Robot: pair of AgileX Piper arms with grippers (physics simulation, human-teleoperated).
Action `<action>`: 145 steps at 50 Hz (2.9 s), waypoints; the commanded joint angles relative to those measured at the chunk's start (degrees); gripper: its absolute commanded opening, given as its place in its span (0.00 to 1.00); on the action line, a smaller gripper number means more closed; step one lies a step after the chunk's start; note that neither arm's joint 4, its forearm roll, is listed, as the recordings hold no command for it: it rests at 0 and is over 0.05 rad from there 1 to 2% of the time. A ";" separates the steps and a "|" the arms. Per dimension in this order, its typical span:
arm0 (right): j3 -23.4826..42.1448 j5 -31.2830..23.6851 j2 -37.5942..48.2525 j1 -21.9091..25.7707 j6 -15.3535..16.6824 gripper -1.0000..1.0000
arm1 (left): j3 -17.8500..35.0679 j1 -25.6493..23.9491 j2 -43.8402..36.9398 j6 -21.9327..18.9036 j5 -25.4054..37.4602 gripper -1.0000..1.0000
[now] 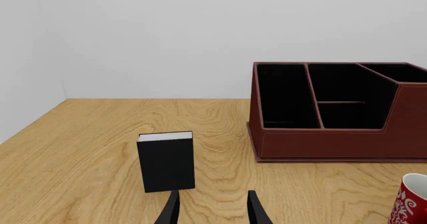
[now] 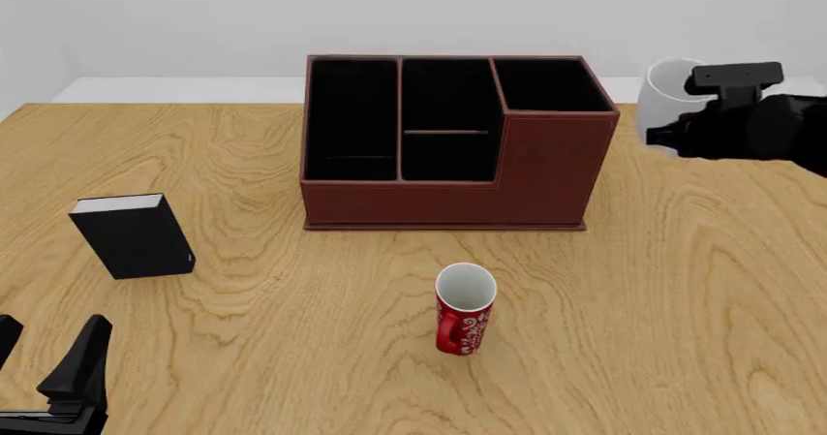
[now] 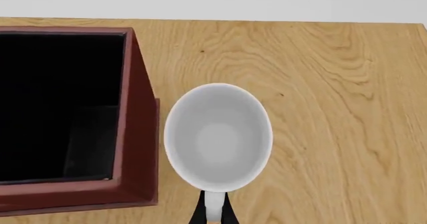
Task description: Pick up the white mug and place it to the right of the caddy.
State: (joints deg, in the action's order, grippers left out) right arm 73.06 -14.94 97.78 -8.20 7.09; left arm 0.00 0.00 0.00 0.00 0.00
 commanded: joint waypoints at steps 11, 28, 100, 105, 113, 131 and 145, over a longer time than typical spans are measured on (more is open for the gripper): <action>-1.40 2.95 3.02 -0.09 -1.00 0.00 | 0.00 0.00 0.00 0.00 0.00 1.00; -1.93 4.19 4.49 0.26 -1.71 0.00 | 0.00 0.00 0.00 0.00 0.00 1.00; -5.93 8.61 9.80 1.97 -1.54 0.00 | 0.00 0.00 0.00 0.00 0.00 1.00; -6.33 9.11 10.30 1.93 -1.48 0.00 | 0.00 0.00 0.00 0.00 0.00 1.00; -6.50 9.44 11.02 1.97 -1.29 0.00 | 0.00 0.00 0.00 0.00 0.00 1.00; -7.01 10.35 12.68 1.65 -1.15 0.00 | 0.00 0.00 0.00 0.00 0.00 1.00; -7.16 11.13 14.13 1.68 -1.04 0.00 | 0.00 0.00 0.00 0.00 0.00 1.00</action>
State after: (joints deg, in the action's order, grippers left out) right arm 65.84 -4.33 110.68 -6.59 6.27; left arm 0.00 0.00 0.00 0.00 0.00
